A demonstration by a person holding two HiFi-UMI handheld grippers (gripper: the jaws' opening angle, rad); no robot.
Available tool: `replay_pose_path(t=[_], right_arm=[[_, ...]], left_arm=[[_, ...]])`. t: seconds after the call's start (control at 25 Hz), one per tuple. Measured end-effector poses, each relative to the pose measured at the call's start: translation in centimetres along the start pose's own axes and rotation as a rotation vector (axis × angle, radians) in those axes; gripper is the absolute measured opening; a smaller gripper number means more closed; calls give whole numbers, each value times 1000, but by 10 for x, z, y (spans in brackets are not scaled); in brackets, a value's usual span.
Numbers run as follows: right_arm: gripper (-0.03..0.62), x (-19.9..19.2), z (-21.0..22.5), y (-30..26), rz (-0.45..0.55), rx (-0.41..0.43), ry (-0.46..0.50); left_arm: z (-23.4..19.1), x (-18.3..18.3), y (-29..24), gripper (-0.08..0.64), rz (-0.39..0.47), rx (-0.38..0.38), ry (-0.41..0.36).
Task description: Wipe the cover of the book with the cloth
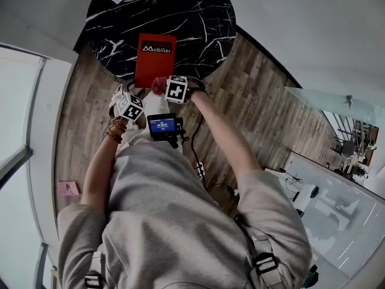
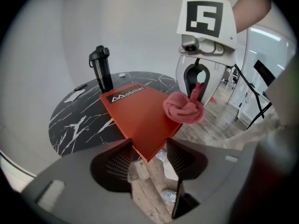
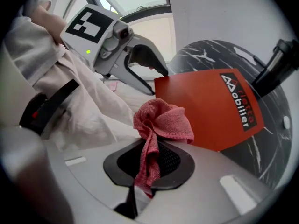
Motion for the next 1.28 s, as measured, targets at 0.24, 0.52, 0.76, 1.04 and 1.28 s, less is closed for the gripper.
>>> replay_pose_path(t=[0.24, 0.52, 0.76, 1.04, 1.28], right_arm=[[58, -7, 5, 34, 68, 251, 54], [60, 23, 117, 115, 253, -125, 1], [60, 39, 192, 99, 176, -316, -76], [58, 48, 207, 59, 100, -264, -128], [57, 53, 202, 53, 59, -243, -111]], left_arm=[[0, 1, 3, 218, 2, -12, -13], [1, 7, 8, 222, 34, -21, -75], [0, 11, 6, 224, 34, -31, -80], [-4, 11, 3, 245, 32, -42, -78], [-4, 7, 1, 250, 40, -40, -67]])
Point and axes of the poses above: the fingertips, and each gripper's own axes: y backward along the fingers, z to its right, x out of its top, the point moved 7 cm from there along y, backward along the fingers, and after that the axes turned 3 degrees about x, right-handed, at the moved point
